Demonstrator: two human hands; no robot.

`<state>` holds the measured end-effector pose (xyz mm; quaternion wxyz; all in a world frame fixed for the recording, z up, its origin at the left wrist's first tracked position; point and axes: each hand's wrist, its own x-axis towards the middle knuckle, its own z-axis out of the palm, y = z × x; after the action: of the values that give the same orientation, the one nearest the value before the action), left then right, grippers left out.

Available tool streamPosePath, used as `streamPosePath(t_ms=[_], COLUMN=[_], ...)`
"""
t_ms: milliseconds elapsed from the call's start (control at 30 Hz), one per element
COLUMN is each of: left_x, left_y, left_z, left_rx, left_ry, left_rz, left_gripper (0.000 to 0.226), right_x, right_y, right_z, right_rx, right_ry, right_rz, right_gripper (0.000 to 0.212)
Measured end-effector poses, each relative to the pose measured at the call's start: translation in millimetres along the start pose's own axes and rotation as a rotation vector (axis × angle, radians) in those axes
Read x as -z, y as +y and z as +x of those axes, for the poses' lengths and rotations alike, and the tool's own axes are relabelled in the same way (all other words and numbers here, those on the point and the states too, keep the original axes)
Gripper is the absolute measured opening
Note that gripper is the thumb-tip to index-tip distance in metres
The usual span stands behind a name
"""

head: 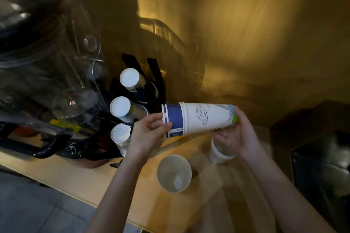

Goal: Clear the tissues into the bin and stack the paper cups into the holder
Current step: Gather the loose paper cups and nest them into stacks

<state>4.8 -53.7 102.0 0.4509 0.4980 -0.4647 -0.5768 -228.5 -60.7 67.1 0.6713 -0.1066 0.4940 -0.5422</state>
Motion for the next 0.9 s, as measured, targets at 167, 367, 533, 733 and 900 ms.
streamPosePath(t_ms=[167,367,533,733,900], left_x=[-2.6,8.4,16.0,10.7,9.6], left_y=[-8.5,-14.6,-26.2,-42.7,-43.9], left_z=[-14.5,-22.3,-26.6,-28.4,-31.3], left_rx=[-0.022,0.03,0.162,0.255,0.298], left_ry=[0.079,0.194,0.214,0.169,0.161], left_rz=[0.042,-0.165,-0.377,-0.542,-0.619], left_gripper=[0.02,0.017,0.018,0.018,0.043], right_x=[9.5,46.2,65.3,62.7,52.3], right_y=[-2.9,-21.1,-11.8,7.7,18.1], right_z=[-13.0,-25.7,-35.4,-37.0,-33.8], right_rx=[0.124,0.111,0.135,0.121,0.112], right_ry=[-0.002,0.073,-0.011,-0.173,-0.149], right_rz=[-0.123,0.109,0.442,0.599,0.33], right_gripper=[0.027,0.025,0.061,0.069,0.077])
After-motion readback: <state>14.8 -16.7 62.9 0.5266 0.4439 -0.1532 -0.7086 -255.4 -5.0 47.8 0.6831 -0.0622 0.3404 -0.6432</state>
